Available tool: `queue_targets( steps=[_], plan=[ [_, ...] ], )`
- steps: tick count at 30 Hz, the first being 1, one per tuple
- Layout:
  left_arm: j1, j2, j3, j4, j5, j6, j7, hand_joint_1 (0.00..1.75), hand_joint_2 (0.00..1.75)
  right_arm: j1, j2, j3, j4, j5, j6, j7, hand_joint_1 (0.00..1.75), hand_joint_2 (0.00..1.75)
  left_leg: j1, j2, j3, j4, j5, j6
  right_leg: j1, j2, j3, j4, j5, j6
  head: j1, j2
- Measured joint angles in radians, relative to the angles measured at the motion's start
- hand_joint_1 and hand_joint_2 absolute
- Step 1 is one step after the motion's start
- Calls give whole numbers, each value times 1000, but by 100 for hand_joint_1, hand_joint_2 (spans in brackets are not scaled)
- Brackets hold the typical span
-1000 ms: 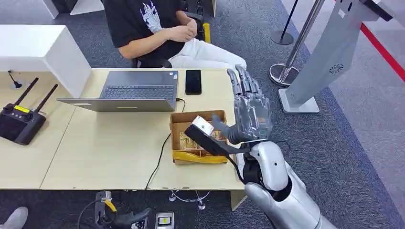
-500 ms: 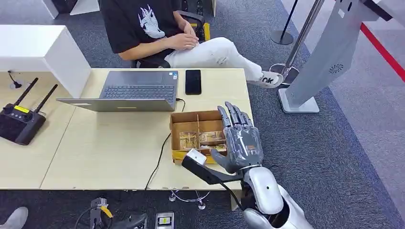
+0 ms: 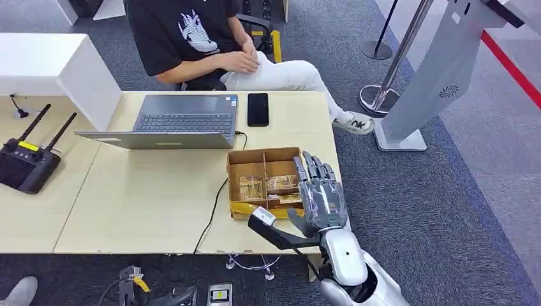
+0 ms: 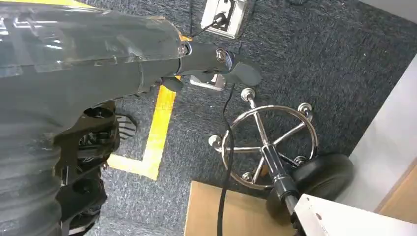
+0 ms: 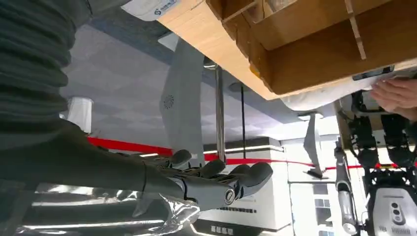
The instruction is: Pass the card to the sensor for recognition and then transmit it.
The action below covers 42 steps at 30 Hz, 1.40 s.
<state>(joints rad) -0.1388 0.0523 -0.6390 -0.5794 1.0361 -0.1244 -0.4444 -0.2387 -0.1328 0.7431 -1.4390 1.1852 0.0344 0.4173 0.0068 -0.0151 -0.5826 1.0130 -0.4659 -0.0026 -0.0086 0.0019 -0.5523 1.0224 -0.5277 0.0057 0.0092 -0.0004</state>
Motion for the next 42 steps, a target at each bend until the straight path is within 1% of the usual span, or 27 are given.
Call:
queue_targets(
  steps=[3, 7, 11, 22, 42],
  plan=[
    [0, 0, 1, -1, -1, -1, 2, 0, 175, 0, 3, 0, 31, 19, -8, 0, 0, 175, 0, 0, 0, 0, 0, 0, 0, 0, 0, 0, 0, 0, 0, 0],
    [0, 0, 2, -3, -3, -7, 2, 0, 175, -1, 12, 0, 92, 63, -42, -2, 0, 175, 0, 0, 0, 0, 0, 0, 0, 0, 0, 0, 0, 0, 0, 0],
    [1, 0, 8, -3, -3, -13, 2, 0, 175, -4, 26, -2, 153, 99, -91, -3, 0, 175, 0, 0, 0, 0, 0, 0, 0, 0, 0, 0, 0, 0, 0, 0],
    [3, 0, 19, -3, 2, -14, 2, 0, 175, -23, 60, -6, 250, 171, -150, -10, 0, 175, 0, 0, 0, 0, 0, 0, 0, 0, 0, 0, 0, 0, 0, 0],
    [5, 0, 25, -3, 7, -17, 1, 0, 175, -68, 122, -6, 375, 174, -156, -39, 0, 175, 0, 0, 0, 0, 0, 0, 0, 0, 0, 0, 0, 0, 0, 0]
  ],
)
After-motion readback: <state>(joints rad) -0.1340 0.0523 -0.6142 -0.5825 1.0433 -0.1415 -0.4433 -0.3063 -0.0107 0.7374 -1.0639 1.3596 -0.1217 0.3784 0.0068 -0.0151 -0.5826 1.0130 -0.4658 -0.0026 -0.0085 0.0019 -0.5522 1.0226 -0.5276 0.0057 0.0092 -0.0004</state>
